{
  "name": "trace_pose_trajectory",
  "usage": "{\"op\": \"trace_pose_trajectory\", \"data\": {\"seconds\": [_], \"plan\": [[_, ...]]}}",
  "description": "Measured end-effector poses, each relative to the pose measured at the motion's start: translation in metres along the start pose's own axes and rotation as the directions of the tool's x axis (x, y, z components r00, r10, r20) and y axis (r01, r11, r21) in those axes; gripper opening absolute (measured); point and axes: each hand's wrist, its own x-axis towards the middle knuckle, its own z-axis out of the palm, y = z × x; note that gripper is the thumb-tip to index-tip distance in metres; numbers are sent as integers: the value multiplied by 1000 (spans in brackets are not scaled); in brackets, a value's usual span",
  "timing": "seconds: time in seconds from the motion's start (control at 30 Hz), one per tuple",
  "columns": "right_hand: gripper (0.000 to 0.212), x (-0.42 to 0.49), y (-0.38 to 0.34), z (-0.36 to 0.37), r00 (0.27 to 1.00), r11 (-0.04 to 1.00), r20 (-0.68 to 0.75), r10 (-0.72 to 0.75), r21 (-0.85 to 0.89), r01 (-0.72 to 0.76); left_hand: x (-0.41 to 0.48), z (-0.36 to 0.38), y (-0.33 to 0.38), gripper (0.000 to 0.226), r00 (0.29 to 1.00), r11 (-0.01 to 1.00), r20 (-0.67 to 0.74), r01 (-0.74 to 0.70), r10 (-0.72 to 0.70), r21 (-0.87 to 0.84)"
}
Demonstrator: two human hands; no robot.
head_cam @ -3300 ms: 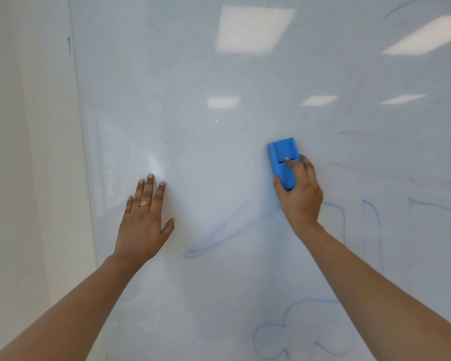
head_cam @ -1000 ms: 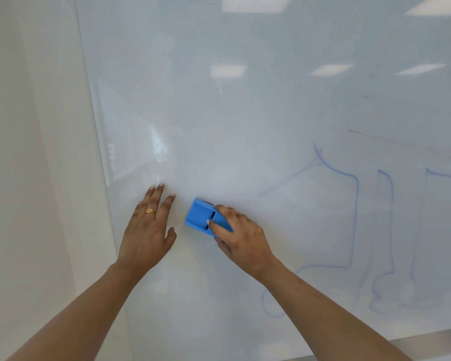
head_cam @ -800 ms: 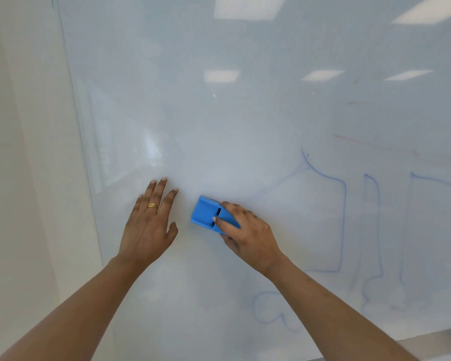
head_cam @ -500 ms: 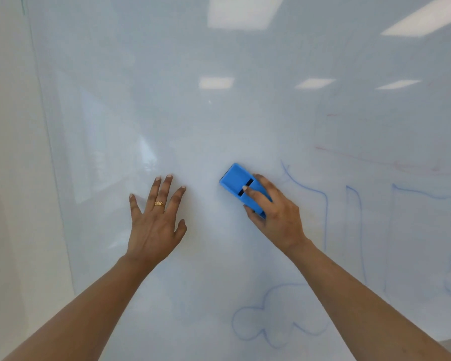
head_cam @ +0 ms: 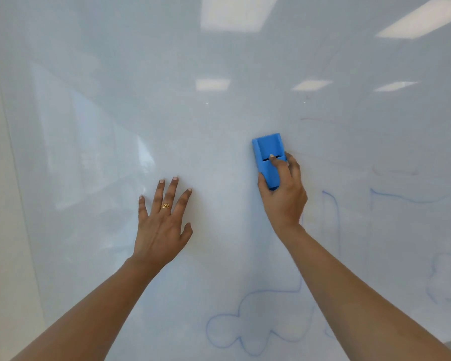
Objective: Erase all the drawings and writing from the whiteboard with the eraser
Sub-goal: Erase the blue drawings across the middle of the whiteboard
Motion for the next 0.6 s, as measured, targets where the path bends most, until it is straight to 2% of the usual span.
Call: {"op": "trace_pose_trajectory", "data": {"seconds": [0.1, 0.2, 0.3, 0.4, 0.6], "plan": [[42, -18, -15, 8, 993, 995, 62, -102, 10, 102, 4, 0, 8, 63, 1000, 1000, 4, -18, 18, 5], [42, -35, -24, 12, 954, 967, 161, -254, 6, 257, 7, 3, 19, 64, 1000, 1000, 2, -22, 22, 15], [41, -39, -19, 10, 929, 948, 199, -312, 6, 317, 9, 6, 28, 70, 1000, 1000, -11, 1, -1, 14], [41, -35, 1, 1, 941, 957, 186, -284, 4, 289, 10, 8, 33, 70, 1000, 1000, -25, 6, -5, 19], [39, -14, 47, -23, 992, 996, 90, -91, -10, 93, 11, 11, 44, 66, 999, 999, -34, 37, -36, 21]]}}
